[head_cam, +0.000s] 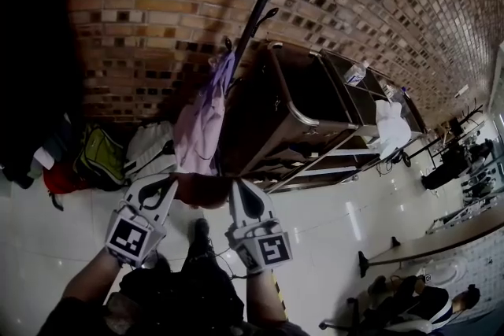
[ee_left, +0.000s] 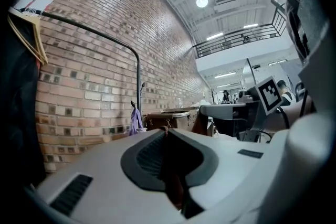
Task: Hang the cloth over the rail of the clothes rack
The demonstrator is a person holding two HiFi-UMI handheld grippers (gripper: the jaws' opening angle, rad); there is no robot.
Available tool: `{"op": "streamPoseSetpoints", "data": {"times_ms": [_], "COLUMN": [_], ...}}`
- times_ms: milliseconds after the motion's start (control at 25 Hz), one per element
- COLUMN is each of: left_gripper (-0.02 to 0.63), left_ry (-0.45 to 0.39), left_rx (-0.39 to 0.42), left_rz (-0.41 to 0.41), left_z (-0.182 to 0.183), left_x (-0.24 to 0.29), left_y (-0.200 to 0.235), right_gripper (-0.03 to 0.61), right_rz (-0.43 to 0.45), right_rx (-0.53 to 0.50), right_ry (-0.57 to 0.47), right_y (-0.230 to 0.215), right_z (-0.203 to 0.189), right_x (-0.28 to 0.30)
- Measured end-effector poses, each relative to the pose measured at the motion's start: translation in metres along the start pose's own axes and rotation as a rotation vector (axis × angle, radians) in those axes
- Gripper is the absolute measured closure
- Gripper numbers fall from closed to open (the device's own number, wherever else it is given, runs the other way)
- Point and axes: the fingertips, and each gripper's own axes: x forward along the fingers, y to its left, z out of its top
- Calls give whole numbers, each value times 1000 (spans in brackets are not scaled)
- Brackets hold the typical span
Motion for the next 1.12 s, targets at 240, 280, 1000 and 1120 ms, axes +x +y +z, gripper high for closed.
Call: {"op": "streamPoseSetpoints", "data": {"times_ms": [240,280,1000,1120], "left_gripper": [598,598,598,598], "left_ry": [-52,-63,-197,-223], "left_rx": [-21,-21,88,130], "left_rz": [-30,-32,-75,-73], "left_z": [26,33,160,181], "left_x": [43,53,285,317], "left_y": [8,10,53,54], "right_gripper": [548,548,549,549], "right_rz": [9,12,117,122], "right_rx": [-12,-7,-60,-84], "right_ry": [-32,-42,-214,-243], "right_y": [-32,-41,-208,-234], "right_z": [19,25,134,152], "right_x": [32,38,178,196]}}
